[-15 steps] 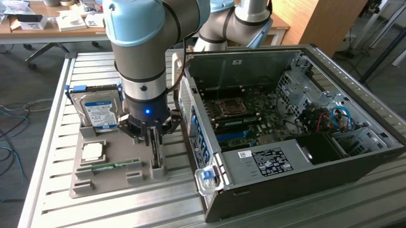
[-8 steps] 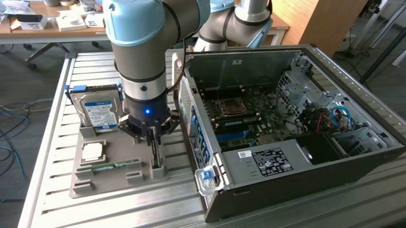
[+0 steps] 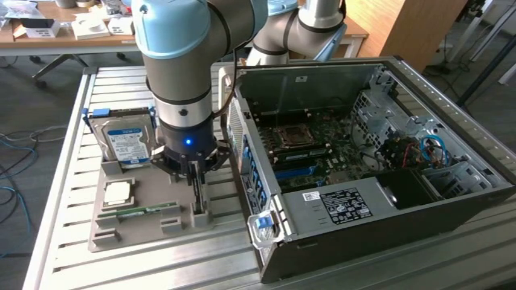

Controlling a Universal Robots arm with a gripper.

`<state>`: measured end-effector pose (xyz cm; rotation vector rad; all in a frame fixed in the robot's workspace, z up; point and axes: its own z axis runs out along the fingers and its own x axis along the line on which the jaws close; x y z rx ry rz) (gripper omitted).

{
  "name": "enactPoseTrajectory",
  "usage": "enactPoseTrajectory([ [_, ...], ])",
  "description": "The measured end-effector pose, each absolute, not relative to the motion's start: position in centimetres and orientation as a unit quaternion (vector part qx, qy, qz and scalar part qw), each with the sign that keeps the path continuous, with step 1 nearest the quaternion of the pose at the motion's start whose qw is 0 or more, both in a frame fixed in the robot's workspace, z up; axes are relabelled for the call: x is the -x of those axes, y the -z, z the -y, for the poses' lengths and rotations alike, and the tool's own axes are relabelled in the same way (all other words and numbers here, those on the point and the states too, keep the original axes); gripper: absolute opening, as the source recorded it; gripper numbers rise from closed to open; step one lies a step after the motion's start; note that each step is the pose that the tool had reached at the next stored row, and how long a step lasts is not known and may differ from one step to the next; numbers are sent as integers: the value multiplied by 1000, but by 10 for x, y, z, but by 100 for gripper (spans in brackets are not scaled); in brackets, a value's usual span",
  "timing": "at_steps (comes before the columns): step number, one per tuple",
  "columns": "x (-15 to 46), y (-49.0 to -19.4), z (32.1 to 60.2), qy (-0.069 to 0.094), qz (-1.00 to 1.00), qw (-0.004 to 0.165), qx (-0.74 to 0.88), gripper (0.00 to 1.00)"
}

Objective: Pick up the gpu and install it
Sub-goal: 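Pick up the gpu and move the gpu toward the slot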

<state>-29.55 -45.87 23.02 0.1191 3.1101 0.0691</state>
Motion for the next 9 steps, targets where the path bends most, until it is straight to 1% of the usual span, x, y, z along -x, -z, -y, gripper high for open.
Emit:
enactPoseTrajectory([
  [1, 296, -230, 459, -22, -999, 14, -38, 29],
  [3, 296, -230, 459, -22, -999, 14, -38, 29],
  [4, 296, -230, 459, -22, -999, 14, -38, 26],
  [9, 296, -230, 459, -22, -999, 14, -38, 26],
])
